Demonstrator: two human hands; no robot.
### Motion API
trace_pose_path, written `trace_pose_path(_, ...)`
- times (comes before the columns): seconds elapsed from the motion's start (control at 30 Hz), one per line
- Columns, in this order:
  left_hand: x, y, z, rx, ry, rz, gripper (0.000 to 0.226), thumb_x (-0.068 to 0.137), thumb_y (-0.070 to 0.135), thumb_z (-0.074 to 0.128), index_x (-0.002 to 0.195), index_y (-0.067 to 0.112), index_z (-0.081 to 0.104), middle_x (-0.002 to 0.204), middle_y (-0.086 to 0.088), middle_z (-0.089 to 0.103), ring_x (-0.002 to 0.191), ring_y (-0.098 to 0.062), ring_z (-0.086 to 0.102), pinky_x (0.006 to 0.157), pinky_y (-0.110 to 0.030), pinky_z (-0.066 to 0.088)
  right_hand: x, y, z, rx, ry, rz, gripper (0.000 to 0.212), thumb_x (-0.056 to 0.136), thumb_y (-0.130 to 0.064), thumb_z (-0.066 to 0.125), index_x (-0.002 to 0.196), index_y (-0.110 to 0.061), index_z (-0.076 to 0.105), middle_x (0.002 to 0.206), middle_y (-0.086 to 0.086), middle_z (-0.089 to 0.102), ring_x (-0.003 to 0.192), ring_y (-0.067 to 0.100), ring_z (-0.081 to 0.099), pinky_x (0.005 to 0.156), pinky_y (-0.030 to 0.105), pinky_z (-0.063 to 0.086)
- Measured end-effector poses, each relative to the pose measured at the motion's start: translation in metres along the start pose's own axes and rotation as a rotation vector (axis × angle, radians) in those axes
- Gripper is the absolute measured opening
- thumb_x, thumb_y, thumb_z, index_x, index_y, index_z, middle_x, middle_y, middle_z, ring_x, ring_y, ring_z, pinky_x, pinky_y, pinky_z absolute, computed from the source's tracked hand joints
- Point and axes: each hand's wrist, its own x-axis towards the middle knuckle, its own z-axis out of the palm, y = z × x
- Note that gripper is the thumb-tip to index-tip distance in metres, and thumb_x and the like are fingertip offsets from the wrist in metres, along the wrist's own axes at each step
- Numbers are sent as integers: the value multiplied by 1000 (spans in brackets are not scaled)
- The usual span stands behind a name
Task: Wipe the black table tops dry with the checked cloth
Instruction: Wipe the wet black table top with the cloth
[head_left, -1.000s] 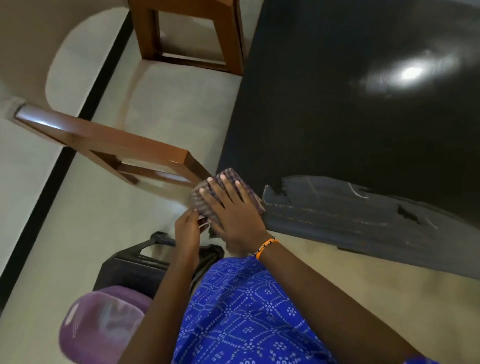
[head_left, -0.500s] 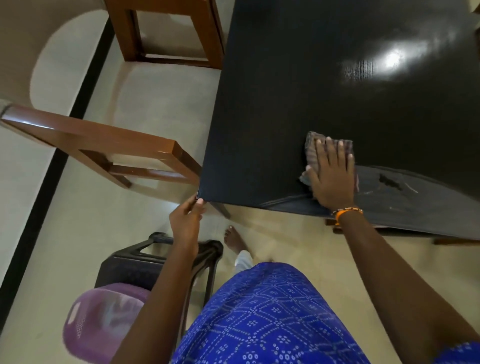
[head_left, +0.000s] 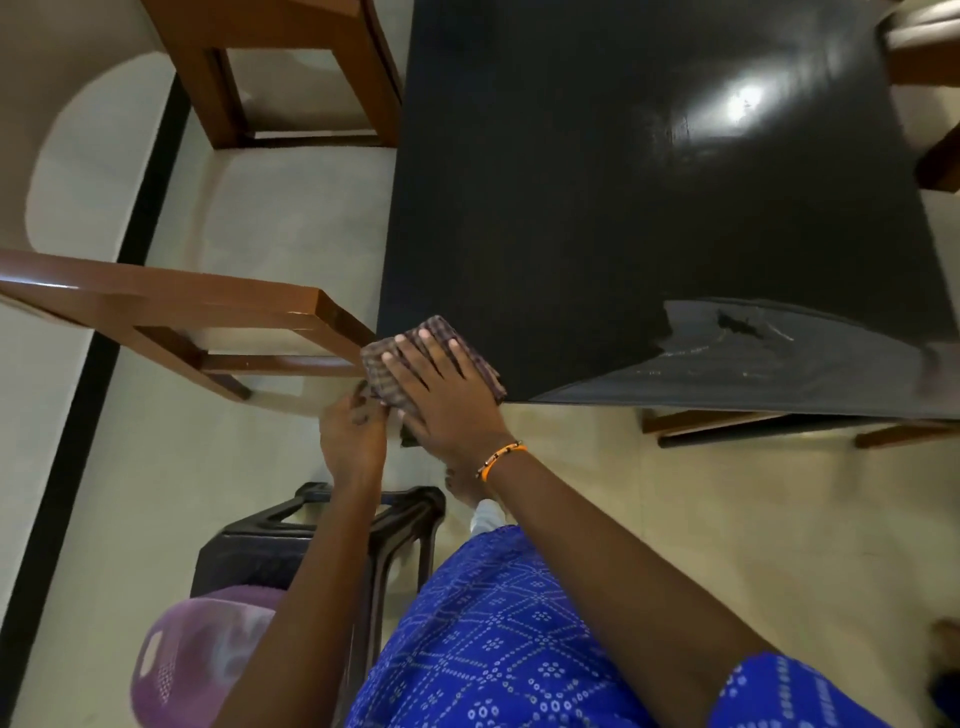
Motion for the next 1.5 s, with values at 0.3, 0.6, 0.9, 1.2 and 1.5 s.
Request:
trace_pose_path(0.3,-47,40,54,444,-123,554,69,78,23,69,139,22,37,134,-8,43,123,-27,36,102,-34,26,-126,143,-2,-101,77,300,67,90,-46,35,149,-21,16,157,6,21,146,26,16,117,47,16)
trace_pose_path(0.6,-48,50,69,530,-175,638,66,76,23,70,136,23,41,123,-4,54,123,-26,36,112,-48,21,-217,225,-15,-9,90,713,65,92,-53,20,149,-22,12,158,6,17,147,26,11,117,48,9)
trace_pose_path(0.9,-65,51,82,450,-269,652,74,78,6,65,142,11,30,131,-12,45,121,-28,35,98,-36,36,-101,101,-6,84,102,427,62,94,-38,39,149,-19,16,158,8,16,147,32,8,118,52,6)
trace_pose_path(1.2,-78,67,102,569,-386,777,87,78,6,67,147,10,15,142,-12,37,134,-27,32,118,-42,11,-138,195,-21,-23,64,390,57,98,-39,31,149,-25,10,160,0,10,148,23,5,117,43,5)
trace_pose_path(1.5,-79,74,124,745,-416,890,79,79,13,67,145,17,24,138,-6,44,131,-21,39,117,-41,6,-218,310,-36,99,188,1004,58,96,-38,29,149,-19,16,159,6,16,147,29,9,118,51,8)
